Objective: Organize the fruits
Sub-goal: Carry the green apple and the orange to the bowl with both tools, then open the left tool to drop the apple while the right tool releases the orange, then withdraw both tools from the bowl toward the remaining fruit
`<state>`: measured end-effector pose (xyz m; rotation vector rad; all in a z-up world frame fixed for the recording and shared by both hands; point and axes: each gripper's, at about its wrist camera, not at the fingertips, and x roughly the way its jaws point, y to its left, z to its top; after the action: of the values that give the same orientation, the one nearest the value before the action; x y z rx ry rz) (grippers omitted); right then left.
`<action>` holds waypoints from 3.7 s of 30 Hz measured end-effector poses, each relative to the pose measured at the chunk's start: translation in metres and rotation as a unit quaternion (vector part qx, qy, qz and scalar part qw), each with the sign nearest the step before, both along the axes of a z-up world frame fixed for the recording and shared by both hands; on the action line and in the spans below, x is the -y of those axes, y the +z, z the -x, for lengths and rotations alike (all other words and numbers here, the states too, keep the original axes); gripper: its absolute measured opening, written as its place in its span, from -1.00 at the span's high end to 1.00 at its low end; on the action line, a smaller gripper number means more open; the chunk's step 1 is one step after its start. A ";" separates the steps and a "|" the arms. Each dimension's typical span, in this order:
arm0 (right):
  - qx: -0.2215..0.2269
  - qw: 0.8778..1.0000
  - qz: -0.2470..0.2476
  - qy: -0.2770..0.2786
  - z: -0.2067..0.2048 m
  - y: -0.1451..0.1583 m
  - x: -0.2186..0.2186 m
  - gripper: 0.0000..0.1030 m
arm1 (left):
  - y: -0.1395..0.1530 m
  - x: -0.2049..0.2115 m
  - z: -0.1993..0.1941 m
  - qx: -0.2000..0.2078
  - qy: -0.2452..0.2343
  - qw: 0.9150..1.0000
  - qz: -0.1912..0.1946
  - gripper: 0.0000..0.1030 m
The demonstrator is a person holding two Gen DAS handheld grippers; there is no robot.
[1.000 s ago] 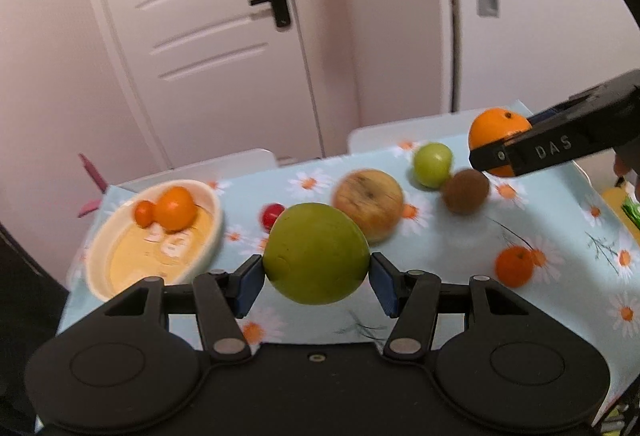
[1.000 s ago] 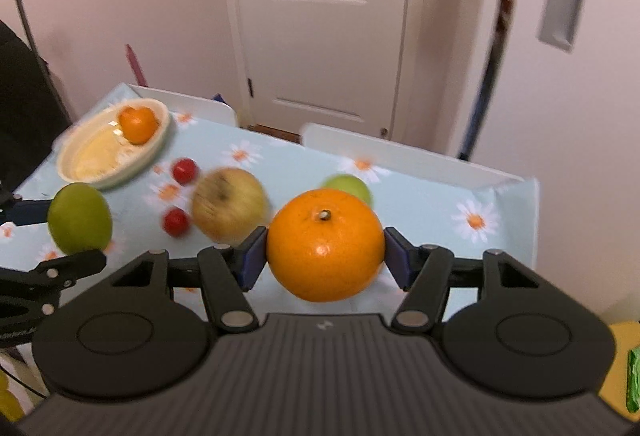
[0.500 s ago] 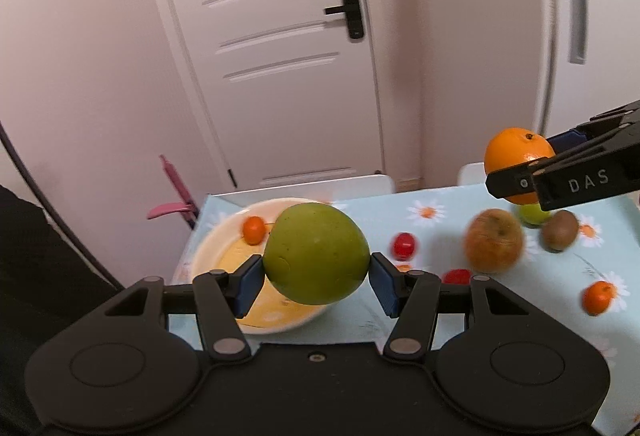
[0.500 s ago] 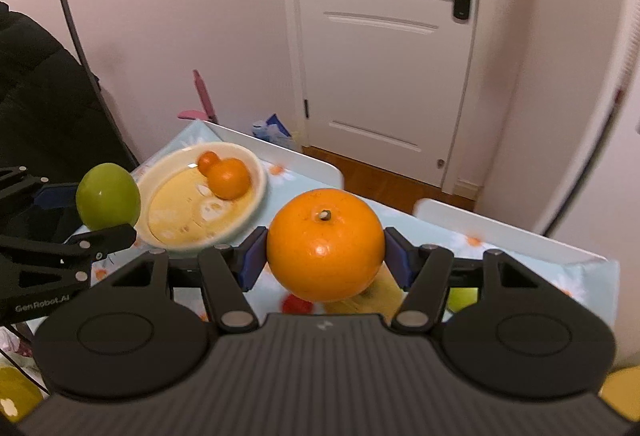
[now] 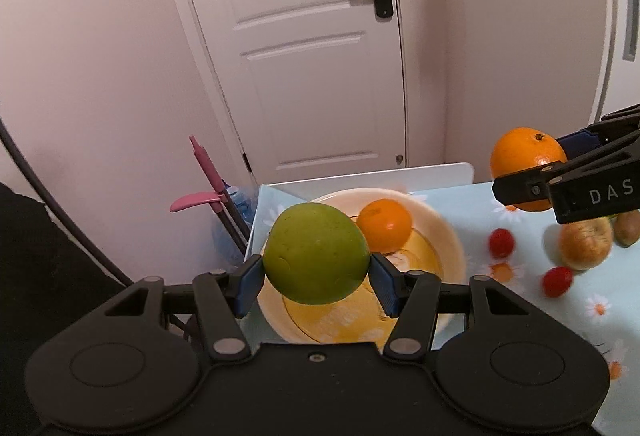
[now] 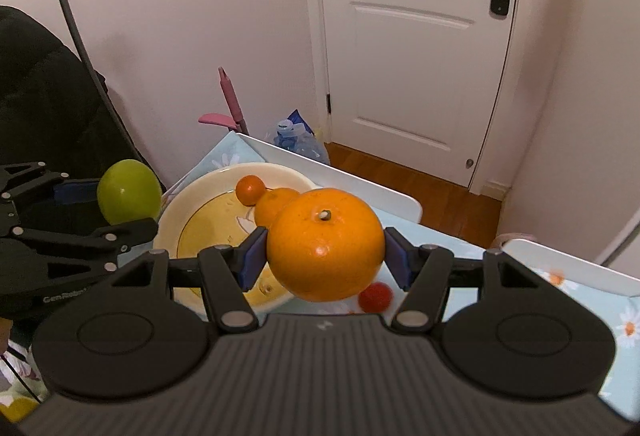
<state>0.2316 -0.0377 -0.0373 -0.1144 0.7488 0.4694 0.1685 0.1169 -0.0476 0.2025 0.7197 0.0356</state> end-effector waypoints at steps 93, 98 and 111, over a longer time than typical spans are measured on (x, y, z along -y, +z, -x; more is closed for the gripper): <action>-0.025 0.996 0.059 0.065 -0.014 -0.057 -0.077 -1.00 | -0.028 -0.025 0.043 -0.056 0.039 0.997 0.033 -0.96; -0.018 0.997 0.053 0.047 -0.006 -0.042 -0.071 -1.00 | -0.016 -0.024 0.047 -0.043 0.030 0.998 0.032 -0.96; -0.001 0.998 0.050 -0.040 0.037 -0.007 -0.022 -1.00 | 0.008 -0.012 0.042 -0.031 -0.023 0.998 0.041 -0.96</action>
<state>0.1944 -0.0153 -0.0441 -0.1778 0.7764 0.3566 0.1260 0.1287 -0.0397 0.1414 0.7769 -0.0446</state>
